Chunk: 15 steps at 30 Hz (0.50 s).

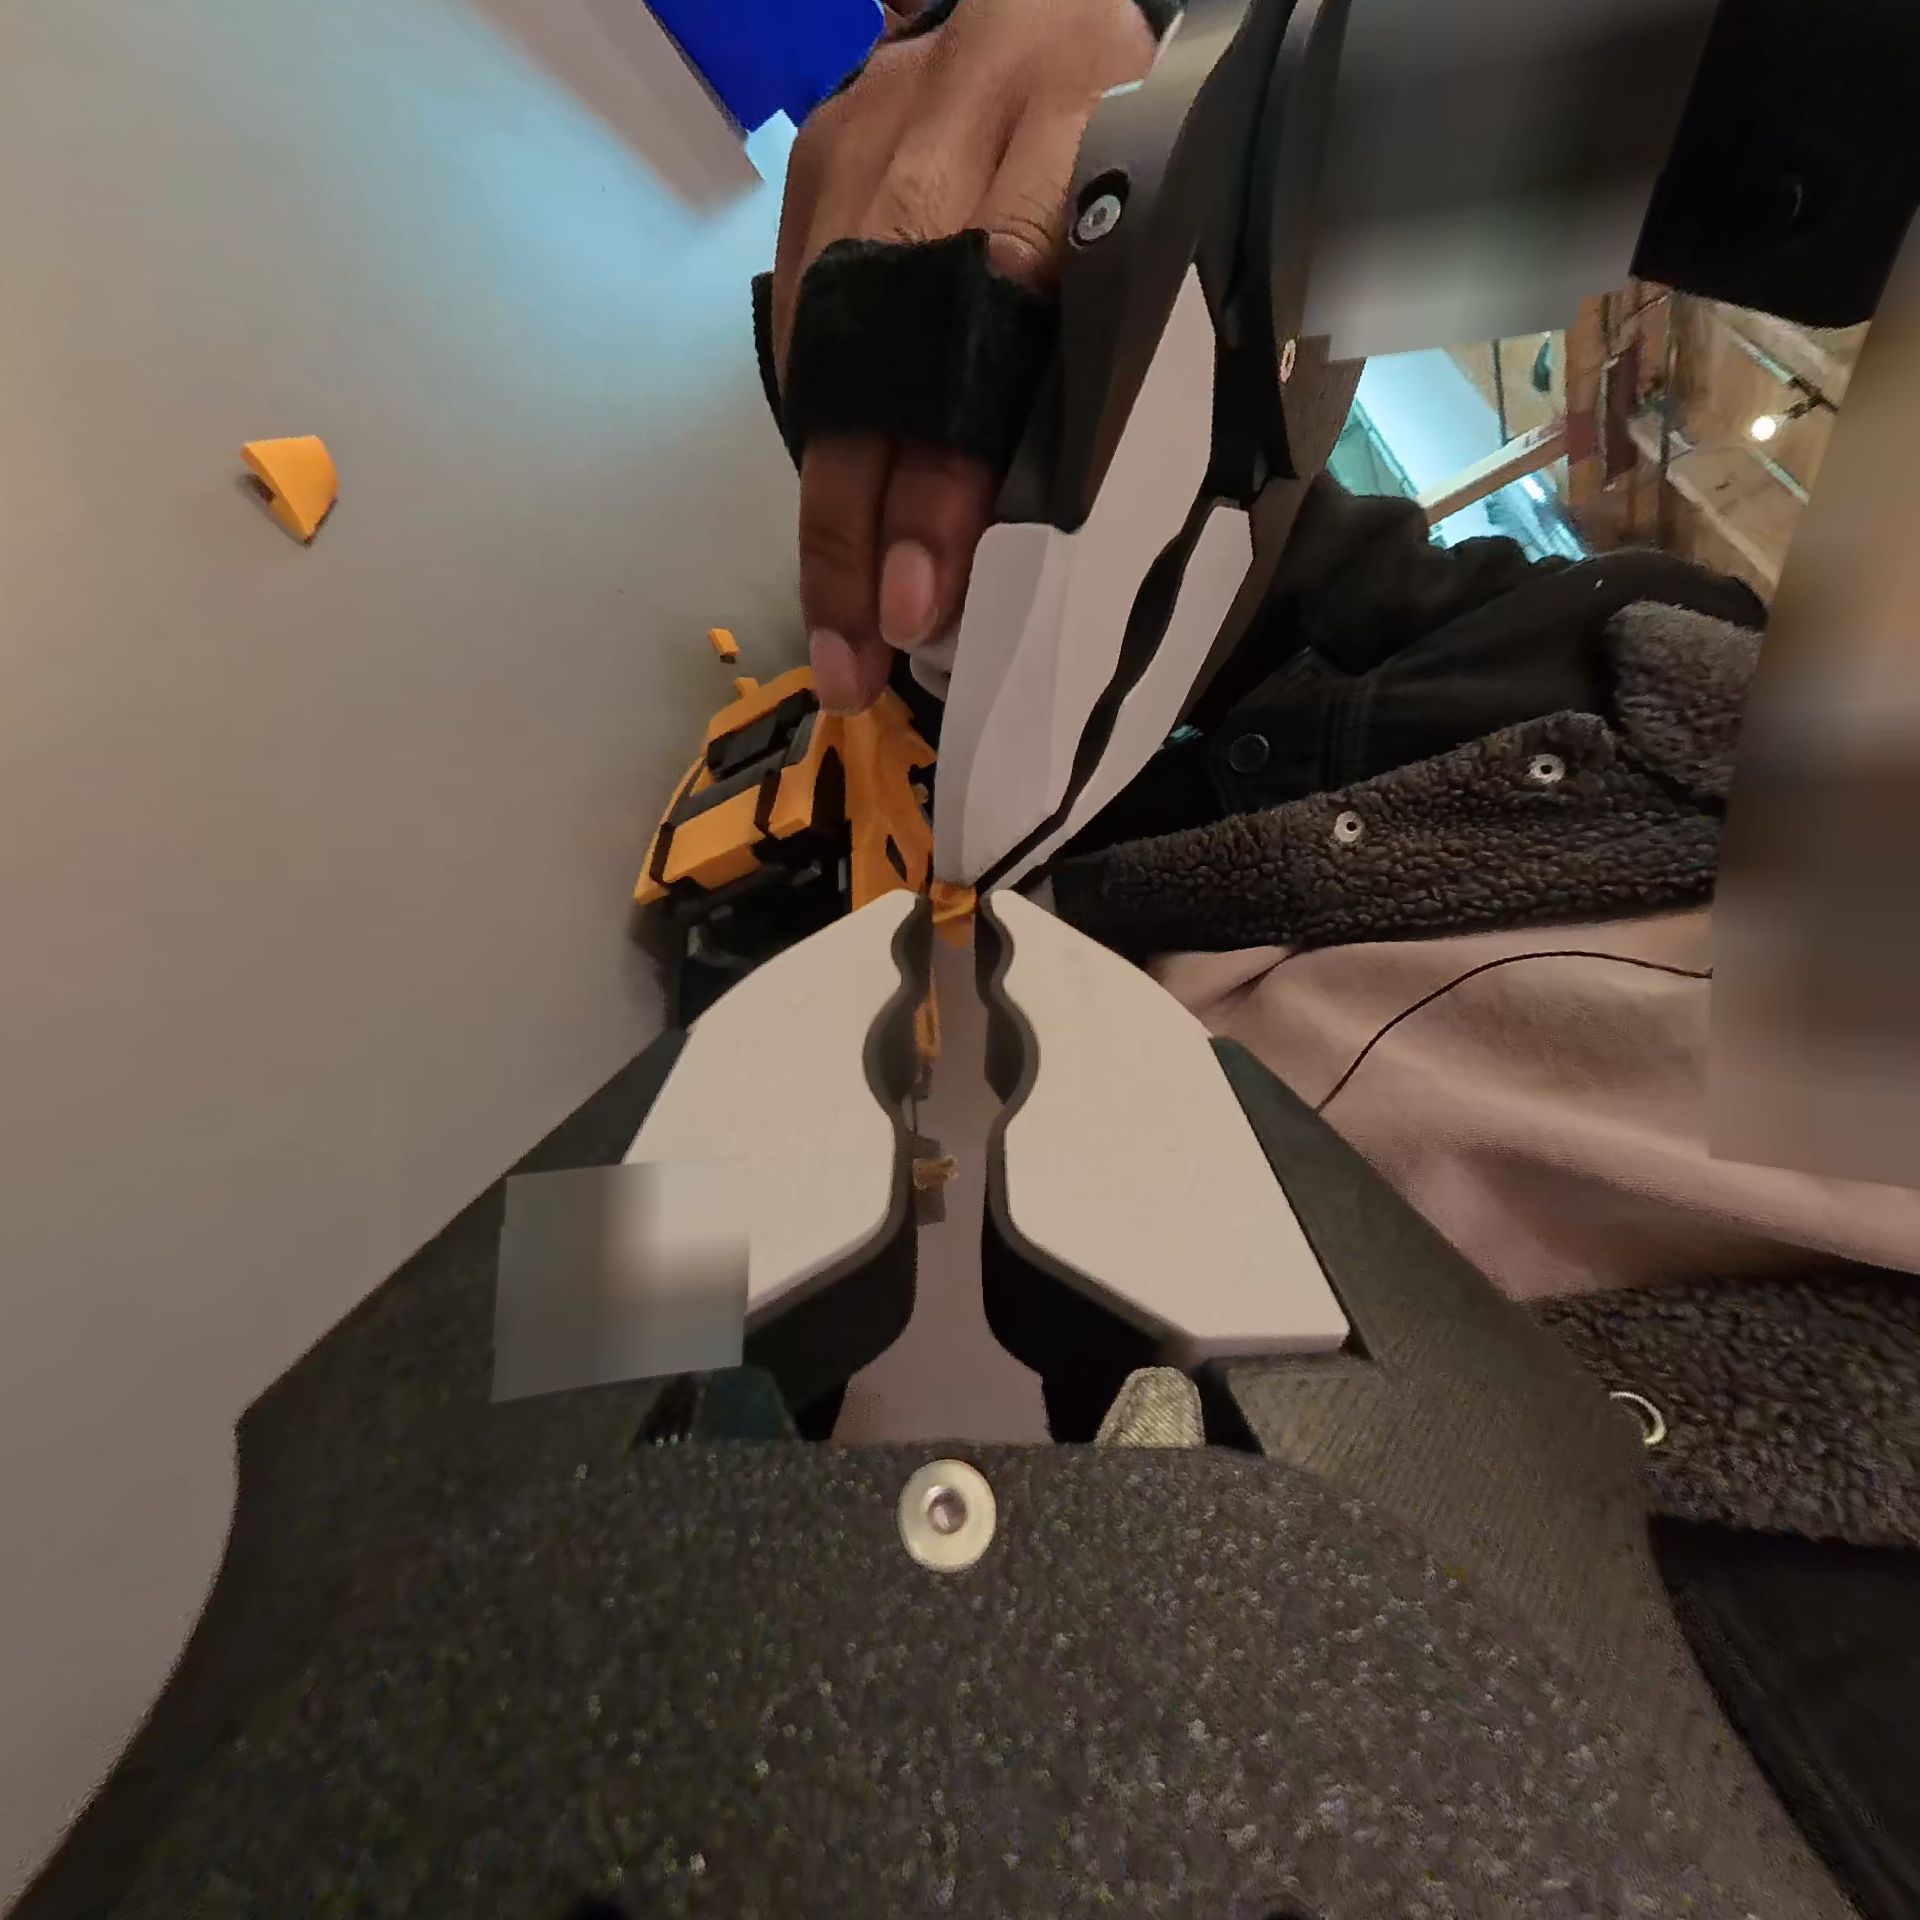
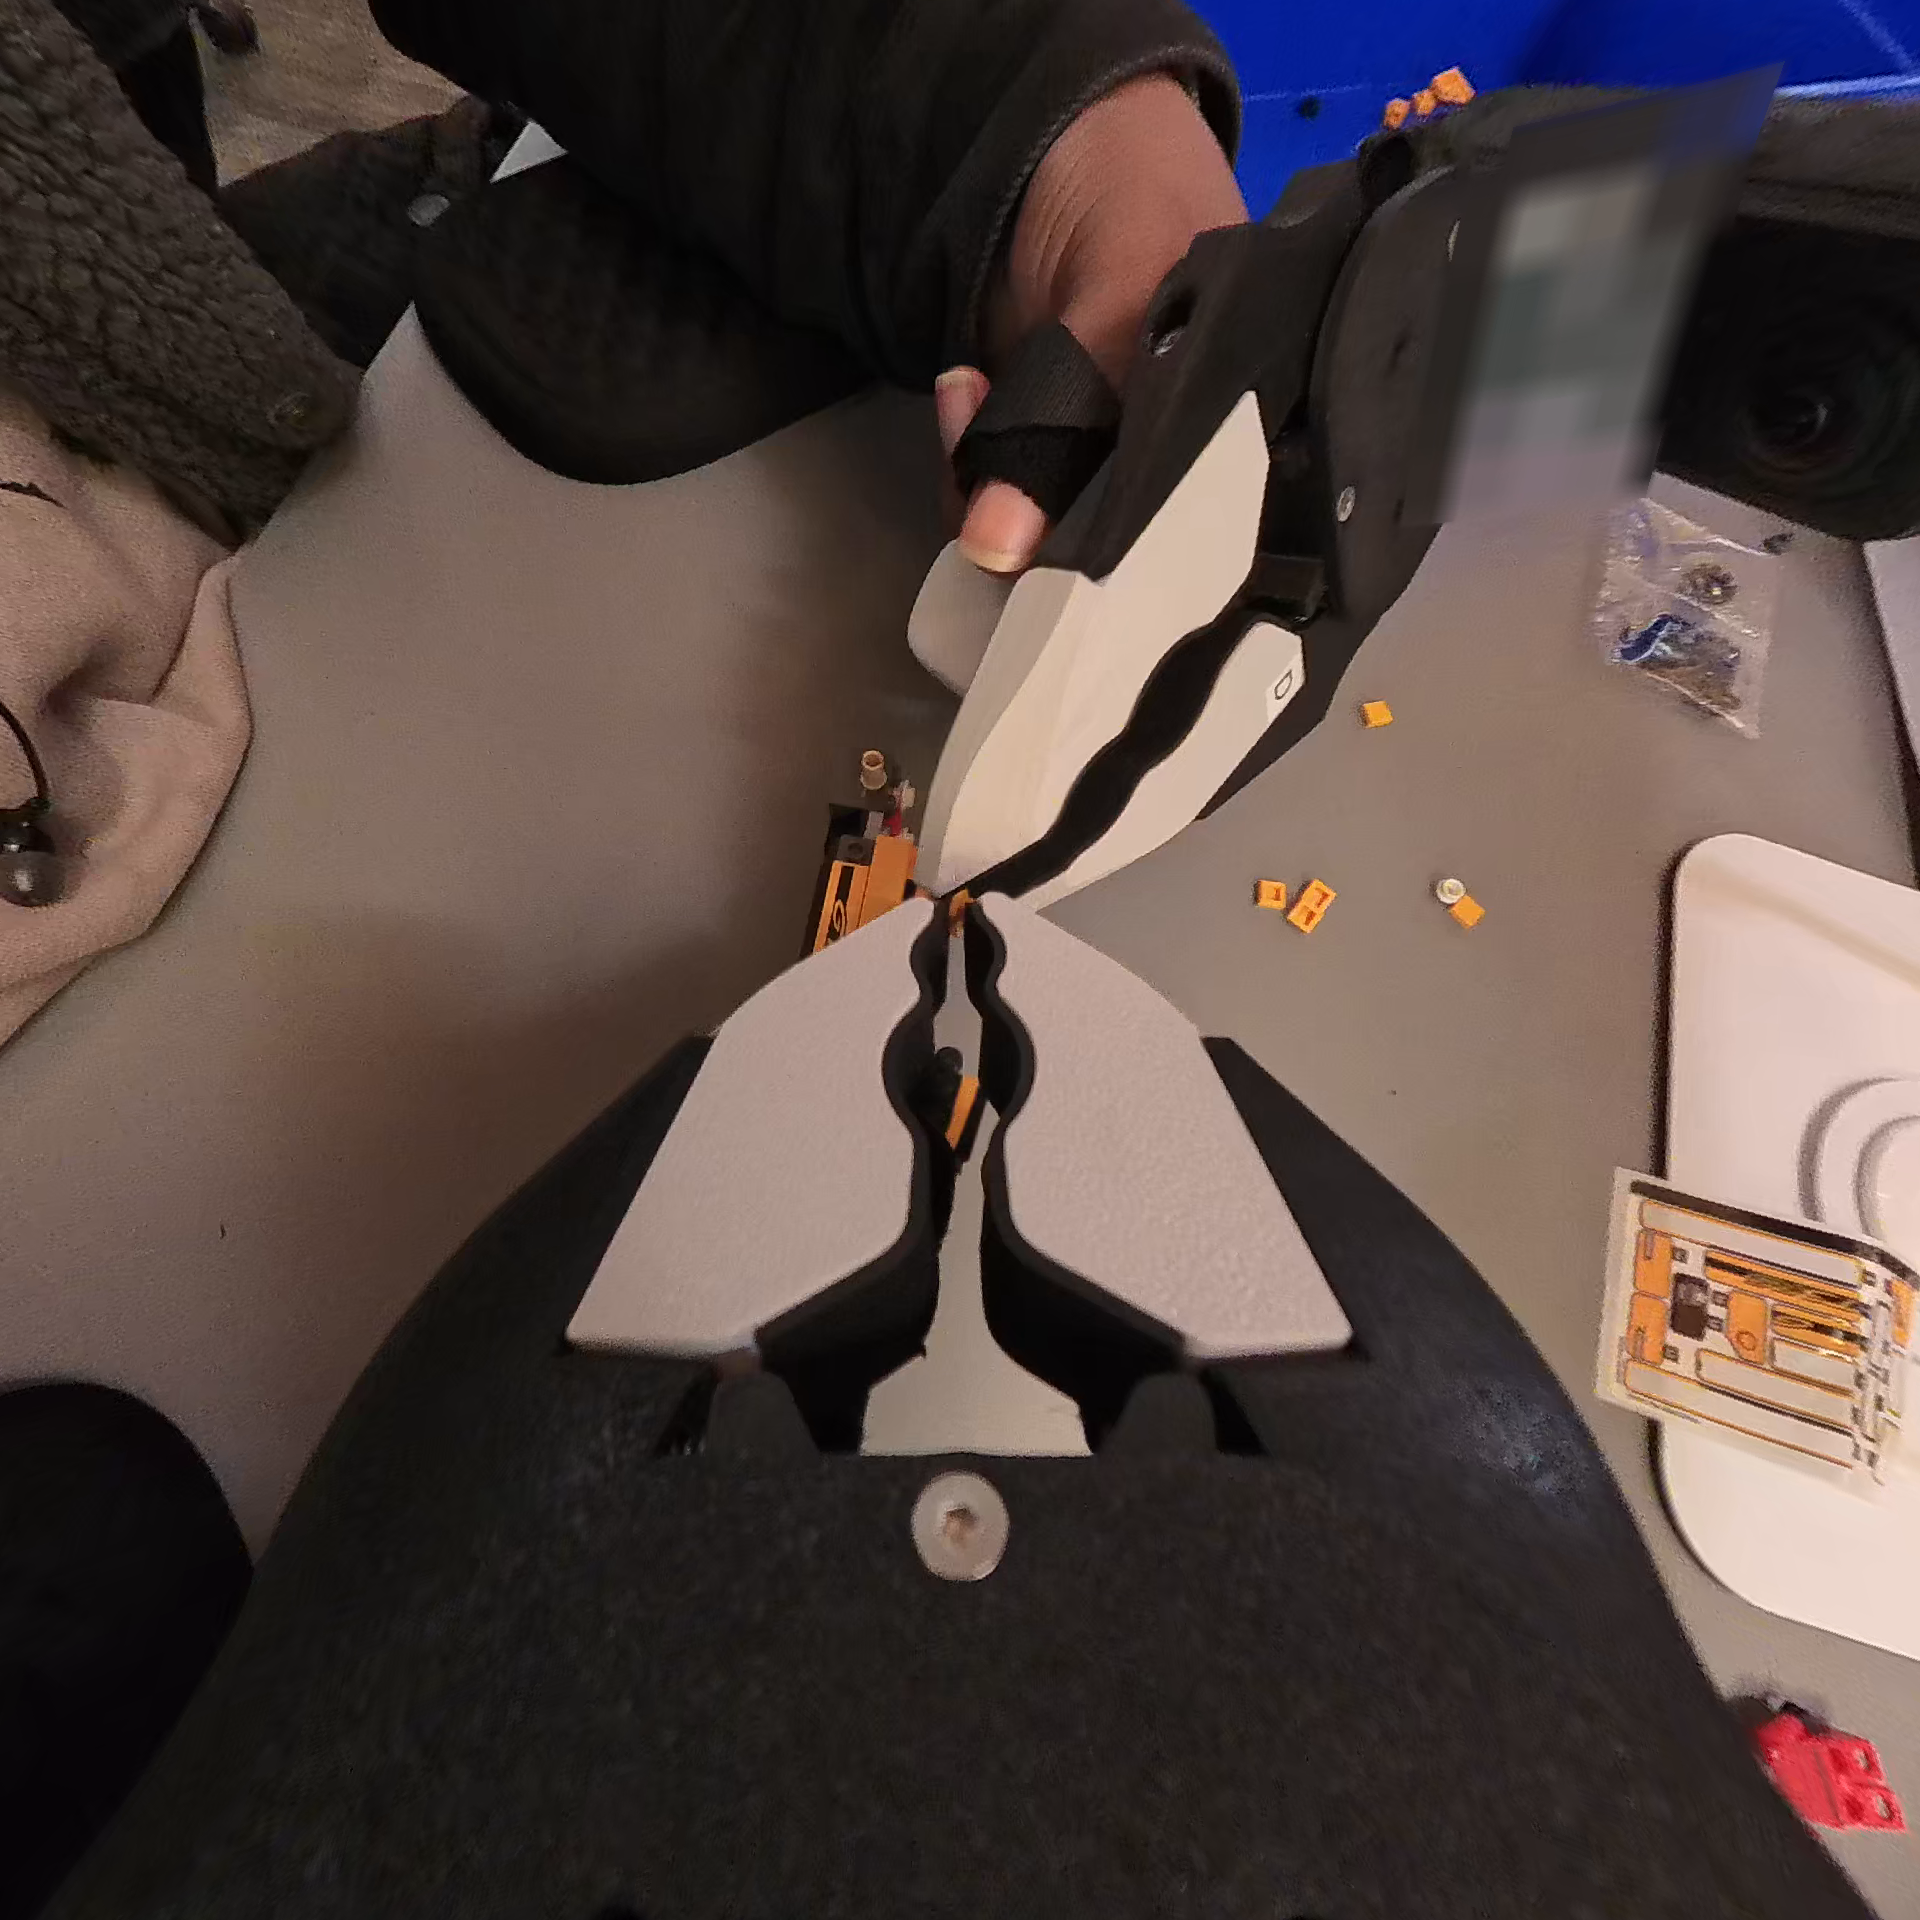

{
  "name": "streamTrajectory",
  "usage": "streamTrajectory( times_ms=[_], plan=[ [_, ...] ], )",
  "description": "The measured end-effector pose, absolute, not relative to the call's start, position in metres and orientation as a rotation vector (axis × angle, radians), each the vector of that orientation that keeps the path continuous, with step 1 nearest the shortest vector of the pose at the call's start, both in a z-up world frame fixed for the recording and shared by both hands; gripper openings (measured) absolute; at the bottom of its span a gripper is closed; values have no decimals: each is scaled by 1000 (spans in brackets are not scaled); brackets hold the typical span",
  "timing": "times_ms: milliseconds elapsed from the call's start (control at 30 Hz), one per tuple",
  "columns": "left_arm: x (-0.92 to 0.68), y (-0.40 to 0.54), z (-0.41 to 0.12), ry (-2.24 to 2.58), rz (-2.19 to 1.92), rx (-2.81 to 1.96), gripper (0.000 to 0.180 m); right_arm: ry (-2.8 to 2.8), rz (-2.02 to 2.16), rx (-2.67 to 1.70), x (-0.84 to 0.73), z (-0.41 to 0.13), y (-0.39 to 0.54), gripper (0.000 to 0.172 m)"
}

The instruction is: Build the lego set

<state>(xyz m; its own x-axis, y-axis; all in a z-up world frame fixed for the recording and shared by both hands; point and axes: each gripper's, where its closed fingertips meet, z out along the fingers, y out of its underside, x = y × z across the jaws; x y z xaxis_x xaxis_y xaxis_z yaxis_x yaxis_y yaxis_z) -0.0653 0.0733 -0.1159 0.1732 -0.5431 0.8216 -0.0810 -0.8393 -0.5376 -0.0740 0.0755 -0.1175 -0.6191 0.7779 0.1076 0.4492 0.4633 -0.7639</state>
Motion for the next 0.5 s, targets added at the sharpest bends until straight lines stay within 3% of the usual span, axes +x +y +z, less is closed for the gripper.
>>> streamTrajectory(
  times_ms=[33, 500],
  plan=[
    [-66, 73, -117, 606, -1689, -2085, 7, -2278, 997, -1029, -75, -119, 75, 2],
    [-72, 71, -134, 713, -1487, -2129, 15, -2447, 966, -1139, -79, -139, 72, 1]
  ],
)
